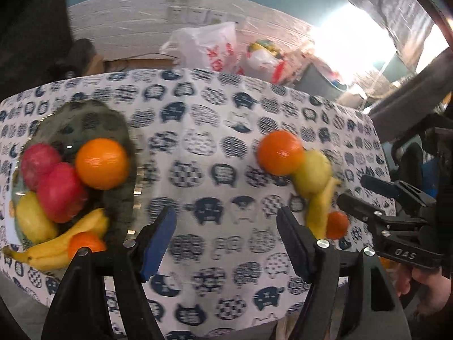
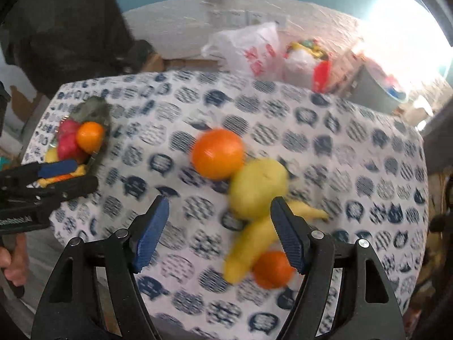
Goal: Organize fruits
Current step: 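Move both open tools back over the remaining fruit, then close the right tool on a small tangerine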
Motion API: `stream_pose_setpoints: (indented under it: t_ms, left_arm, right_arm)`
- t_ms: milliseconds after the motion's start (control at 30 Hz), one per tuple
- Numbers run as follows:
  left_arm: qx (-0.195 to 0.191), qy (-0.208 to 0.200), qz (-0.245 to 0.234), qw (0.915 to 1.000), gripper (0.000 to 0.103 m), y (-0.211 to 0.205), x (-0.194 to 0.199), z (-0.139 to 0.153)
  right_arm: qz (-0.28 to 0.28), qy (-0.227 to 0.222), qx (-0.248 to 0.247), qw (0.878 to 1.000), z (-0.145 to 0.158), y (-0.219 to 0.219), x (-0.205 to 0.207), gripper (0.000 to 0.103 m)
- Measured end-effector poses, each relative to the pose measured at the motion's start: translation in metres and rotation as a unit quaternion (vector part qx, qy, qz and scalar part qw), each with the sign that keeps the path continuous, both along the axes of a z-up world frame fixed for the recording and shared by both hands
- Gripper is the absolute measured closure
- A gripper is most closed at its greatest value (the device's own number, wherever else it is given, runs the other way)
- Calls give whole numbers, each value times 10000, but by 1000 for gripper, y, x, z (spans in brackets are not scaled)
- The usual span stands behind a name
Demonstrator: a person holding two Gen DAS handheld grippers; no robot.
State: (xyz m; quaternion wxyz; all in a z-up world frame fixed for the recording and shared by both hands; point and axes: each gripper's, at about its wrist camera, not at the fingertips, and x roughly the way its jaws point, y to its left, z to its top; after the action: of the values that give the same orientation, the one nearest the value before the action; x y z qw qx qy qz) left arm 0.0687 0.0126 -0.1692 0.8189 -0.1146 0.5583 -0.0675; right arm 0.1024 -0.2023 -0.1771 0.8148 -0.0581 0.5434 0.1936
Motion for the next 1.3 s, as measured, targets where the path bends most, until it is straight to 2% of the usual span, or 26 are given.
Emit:
stream_pose_setpoints:
  t_ms: [133, 400, 767, 800, 867, 900, 1133, 1300]
  left_arm:
    - [-96, 176, -206, 9996, 28, -25, 4, -7]
    - [241, 296, -679, 9970, 28, -63, 5, -22]
    - [333, 557, -861, 9942, 28, -79, 6, -42]
    - [343, 558, -869, 9941, 28, -79, 6, -43]
    - [374, 551, -869, 9940, 28, -80, 9, -44]
    - [377, 553, -862, 9940, 28, -80, 10, -45]
    - [314, 466, -647, 9963, 28, -70, 26, -43]
    - [263, 289, -473, 9981, 22, -65, 44, -39]
  right_arm:
    - [-177, 259, -84, 9995, -18, -25, -4, 28]
    - [-296, 701, 81, 9971, -46, -59, -12, 28]
    - [-10, 1029, 41, 9947, -73, -61, -16, 29]
    - [10, 1017, 2, 9948, -76, -60, -16, 30]
    - [58, 1064, 52, 9943, -80, -59, -15, 48]
    - [95, 1130, 116, 9935, -83, -59, -14, 53]
    - [108, 909, 94, 9958, -71, -60, -13, 54]
    - [-81, 514, 143, 9985, -52, -67, -6, 54]
